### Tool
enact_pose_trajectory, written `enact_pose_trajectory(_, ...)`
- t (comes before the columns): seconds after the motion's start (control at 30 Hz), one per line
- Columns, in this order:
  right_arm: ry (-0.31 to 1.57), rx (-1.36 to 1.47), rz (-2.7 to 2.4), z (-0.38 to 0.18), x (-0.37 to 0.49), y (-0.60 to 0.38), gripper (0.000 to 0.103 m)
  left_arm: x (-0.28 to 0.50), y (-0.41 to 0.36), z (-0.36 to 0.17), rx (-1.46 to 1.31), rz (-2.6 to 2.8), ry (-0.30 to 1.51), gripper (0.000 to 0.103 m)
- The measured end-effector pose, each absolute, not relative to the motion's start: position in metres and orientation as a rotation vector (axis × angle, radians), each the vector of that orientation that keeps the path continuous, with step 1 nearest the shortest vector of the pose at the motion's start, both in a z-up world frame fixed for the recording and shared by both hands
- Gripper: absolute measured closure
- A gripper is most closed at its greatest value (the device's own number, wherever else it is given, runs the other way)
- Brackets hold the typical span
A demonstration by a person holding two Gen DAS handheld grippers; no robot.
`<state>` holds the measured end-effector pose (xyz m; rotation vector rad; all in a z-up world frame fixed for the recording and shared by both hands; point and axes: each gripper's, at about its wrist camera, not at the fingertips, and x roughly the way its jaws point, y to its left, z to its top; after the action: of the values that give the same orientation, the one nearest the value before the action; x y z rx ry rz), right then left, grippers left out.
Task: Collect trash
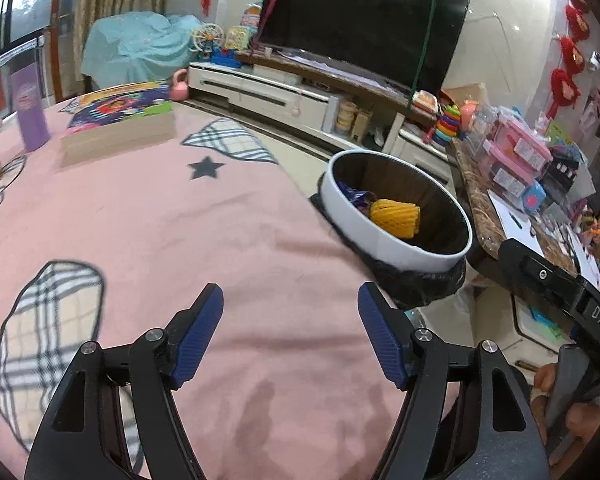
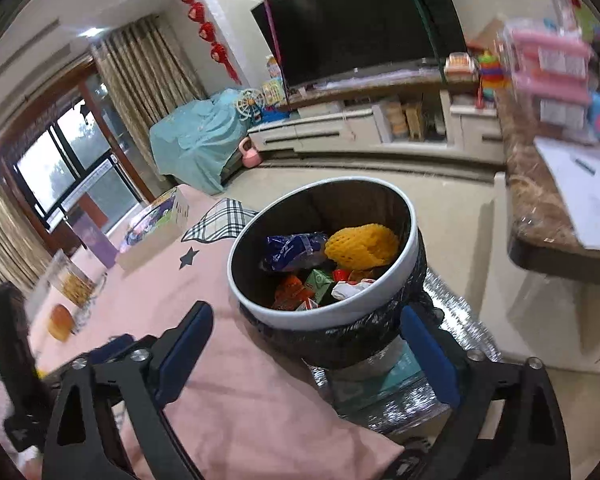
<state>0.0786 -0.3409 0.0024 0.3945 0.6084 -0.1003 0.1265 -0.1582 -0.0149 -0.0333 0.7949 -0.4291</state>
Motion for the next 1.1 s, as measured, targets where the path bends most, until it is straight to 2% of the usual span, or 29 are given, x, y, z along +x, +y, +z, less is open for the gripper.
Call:
enact_pose_trajectory(0.17, 0.543, 0.332, -0.150, 0.006, 0.054, -0.322, 0.003, 0.099, -0.129, -0.011, -0.059, -0.398, 0.725, 0.026)
enact_pose_trajectory(0.33, 0.422, 0.271, -0.168, 0.018, 0.026, -0.302, 0.001, 0.071, -0.107, -0.004, -0.077, -0.367, 0.643, 0.015)
enact_pose_trajectory(0.47, 0.324, 0.201, -0.186, 0.033, 0.006, -0.284, 0.000, 0.056, -0.097, 0.007, -0.073, -0.357, 0.564, 0.013)
enact_pose_trajectory(0.6, 0.229, 0.171, -0.193, 0.046, -0.011, -0.274, 0.000, 0.040, -0.082, 0.018, -0.069, -0.301, 0.467, 0.000)
enact_pose_trajectory(0.83, 0.260, 0.206, -0.187, 0.024, -0.010, -0.270, 0.000, 0.017, -0.075, 0.019, -0.022, -0.220, 0.375, 0.000)
enact_pose_trajectory(1.1, 0.265, 0.158, -0.174, 0.008, -0.014, -0.254, 0.000, 0.007, -0.075, 0.012, 0.022, -0.175, 0.364, 0.000)
